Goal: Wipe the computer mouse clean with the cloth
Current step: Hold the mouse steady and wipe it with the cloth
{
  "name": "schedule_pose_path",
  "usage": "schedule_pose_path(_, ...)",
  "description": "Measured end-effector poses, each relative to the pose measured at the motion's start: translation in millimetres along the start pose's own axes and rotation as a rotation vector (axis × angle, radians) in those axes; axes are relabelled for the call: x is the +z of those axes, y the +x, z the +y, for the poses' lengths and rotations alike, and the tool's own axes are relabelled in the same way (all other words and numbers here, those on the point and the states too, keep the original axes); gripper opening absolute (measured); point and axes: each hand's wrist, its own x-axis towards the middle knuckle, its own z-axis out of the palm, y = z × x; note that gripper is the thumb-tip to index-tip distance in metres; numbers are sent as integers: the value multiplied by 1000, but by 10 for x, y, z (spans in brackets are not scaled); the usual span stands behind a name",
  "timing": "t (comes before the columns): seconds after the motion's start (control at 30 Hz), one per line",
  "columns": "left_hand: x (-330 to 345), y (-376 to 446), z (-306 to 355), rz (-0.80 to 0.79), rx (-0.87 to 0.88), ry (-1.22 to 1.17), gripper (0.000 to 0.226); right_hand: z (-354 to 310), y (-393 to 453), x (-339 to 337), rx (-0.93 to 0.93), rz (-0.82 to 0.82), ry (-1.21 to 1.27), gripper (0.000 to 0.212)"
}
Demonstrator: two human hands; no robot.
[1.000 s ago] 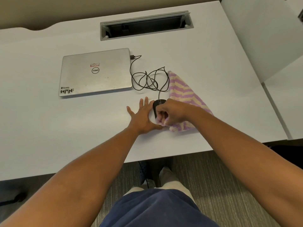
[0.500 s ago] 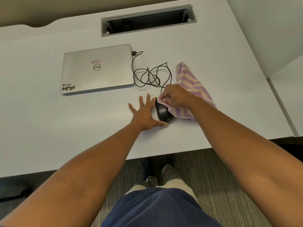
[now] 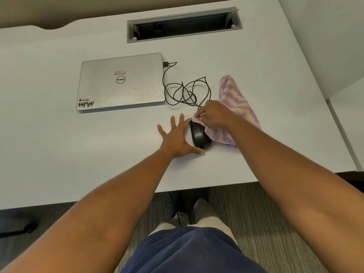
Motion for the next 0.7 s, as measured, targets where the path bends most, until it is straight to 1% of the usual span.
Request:
schedule_pose_path(0.1, 5, 1, -7, 5, -2, 0, 138, -75, 43, 69, 18, 87, 23, 22)
schedule_pose_path(0.17, 13, 6, -13, 5, -1, 6, 139, -121, 46, 91, 30, 89, 61, 19)
schedule_pose_path(0.3, 22, 10, -26, 16, 10, -12, 136, -206, -3, 74, 4, -23, 28, 16)
schedule_pose_path(0.43, 42, 13, -50, 26, 18, -56, 132, -307, -89, 94, -84, -157, -125, 17)
schedule_pose_path(0.5, 39, 21, -47, 28, 20, -59, 130, -321, -136, 132, -121, -177, -146, 17)
schedule_pose_path(0.6, 29, 24, -21, 16, 25, -40, 131, -294, -238, 139, -229, -208, -168, 17)
schedule_pose_path(0.7, 15, 19, -25, 10, 19, -18, 134, -240, -337, 90, -282, -262, -137, 19)
